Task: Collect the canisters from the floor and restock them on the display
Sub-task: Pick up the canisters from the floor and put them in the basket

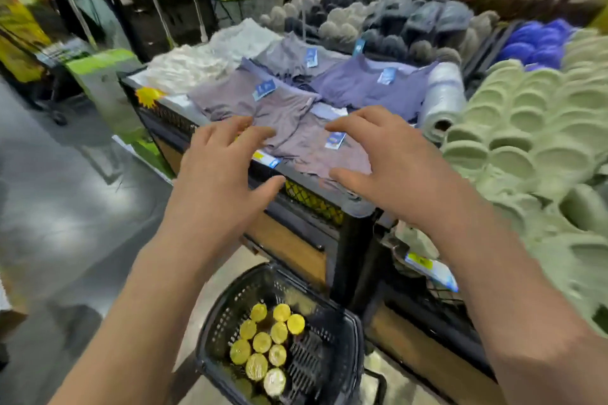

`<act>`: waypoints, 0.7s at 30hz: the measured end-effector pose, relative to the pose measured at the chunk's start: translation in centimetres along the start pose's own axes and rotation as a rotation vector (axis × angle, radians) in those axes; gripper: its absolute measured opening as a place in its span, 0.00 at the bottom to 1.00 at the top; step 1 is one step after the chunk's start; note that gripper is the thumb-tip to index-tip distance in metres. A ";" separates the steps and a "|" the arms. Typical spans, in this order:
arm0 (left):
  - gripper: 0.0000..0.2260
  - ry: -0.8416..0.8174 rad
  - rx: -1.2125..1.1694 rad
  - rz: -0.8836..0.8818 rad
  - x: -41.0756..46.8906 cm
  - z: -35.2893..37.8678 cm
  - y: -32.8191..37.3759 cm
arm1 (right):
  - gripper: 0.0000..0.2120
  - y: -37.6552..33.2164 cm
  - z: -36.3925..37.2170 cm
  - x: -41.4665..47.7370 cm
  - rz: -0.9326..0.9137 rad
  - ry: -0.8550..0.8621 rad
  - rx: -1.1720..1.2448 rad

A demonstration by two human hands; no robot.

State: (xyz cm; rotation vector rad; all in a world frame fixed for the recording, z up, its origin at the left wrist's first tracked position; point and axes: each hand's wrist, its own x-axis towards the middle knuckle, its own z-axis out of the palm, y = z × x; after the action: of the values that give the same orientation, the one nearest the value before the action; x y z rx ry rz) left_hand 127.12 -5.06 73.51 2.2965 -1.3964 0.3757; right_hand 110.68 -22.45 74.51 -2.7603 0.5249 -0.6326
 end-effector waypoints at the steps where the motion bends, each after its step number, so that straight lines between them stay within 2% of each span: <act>1: 0.28 0.003 -0.006 0.048 1.1 -1.3 1.3 | 0.26 -0.2 -2.4 -0.3 0.024 0.027 -0.020; 8: 0.28 0.000 -0.087 0.367 5.6 -7.5 8.2 | 0.28 -3.6 -15.0 -4.9 0.197 0.173 -0.214; 14: 0.27 0.015 -0.236 0.599 6.0 -10.3 13.4 | 0.29 -7.0 -20.0 -10.3 0.422 0.221 -0.384; 21: 0.28 -0.060 -0.369 0.814 3.1 -11.4 22.2 | 0.29 -9.4 -24.5 -19.9 0.695 0.238 -0.517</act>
State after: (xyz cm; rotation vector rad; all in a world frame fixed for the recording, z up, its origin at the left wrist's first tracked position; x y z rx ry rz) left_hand 108.71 -10.87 89.58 1.3835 -2.1786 0.2473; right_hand 85.37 -10.13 91.60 -2.6370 1.8114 -0.7113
